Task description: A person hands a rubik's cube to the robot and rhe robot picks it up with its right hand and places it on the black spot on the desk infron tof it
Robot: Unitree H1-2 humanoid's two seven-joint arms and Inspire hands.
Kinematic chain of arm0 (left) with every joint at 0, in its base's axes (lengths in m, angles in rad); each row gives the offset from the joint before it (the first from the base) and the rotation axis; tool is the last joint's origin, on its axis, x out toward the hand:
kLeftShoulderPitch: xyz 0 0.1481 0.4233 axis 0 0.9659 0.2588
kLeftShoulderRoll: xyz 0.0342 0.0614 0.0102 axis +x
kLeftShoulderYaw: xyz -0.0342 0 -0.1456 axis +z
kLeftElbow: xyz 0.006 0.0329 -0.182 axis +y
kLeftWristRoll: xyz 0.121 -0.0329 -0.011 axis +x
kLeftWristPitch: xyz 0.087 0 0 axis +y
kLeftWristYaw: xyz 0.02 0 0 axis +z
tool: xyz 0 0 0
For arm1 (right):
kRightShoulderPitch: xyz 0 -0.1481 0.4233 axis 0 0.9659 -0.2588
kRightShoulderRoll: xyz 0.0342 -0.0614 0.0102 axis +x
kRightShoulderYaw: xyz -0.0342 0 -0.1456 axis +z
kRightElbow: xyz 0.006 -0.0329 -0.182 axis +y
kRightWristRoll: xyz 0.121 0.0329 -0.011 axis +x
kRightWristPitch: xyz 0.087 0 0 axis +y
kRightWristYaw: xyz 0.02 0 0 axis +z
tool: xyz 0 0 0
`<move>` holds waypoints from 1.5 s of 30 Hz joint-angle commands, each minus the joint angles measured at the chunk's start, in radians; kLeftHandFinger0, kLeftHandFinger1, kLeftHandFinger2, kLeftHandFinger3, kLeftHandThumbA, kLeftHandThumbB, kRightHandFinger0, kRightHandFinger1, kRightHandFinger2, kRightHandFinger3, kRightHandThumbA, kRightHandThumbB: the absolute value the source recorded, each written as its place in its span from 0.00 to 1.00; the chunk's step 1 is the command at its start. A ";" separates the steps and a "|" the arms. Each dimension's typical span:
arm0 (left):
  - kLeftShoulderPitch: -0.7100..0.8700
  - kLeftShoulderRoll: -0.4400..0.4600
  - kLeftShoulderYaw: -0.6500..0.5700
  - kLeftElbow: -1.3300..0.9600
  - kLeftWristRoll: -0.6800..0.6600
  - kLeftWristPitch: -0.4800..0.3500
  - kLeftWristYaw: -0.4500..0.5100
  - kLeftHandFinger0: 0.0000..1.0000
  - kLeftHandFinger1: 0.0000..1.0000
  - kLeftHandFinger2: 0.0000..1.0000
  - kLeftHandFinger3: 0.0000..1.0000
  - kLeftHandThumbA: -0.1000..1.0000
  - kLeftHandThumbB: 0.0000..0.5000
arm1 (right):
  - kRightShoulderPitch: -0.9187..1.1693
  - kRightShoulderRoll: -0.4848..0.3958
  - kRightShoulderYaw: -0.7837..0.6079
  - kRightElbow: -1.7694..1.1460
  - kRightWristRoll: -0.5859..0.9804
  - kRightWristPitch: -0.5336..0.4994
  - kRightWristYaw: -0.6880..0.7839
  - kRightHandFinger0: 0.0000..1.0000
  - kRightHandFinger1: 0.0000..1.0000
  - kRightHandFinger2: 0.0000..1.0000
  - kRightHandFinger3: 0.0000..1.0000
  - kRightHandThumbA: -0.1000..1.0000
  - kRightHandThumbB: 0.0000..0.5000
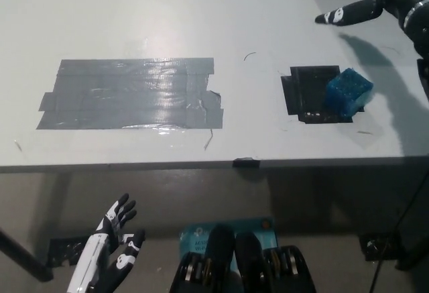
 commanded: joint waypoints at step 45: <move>0.016 0.000 -0.036 0.025 0.021 -0.007 -0.003 1.00 1.00 1.00 1.00 0.91 0.63 | 1.185 0.278 -0.154 -0.641 0.278 -0.487 -0.142 1.00 1.00 1.00 1.00 1.00 0.75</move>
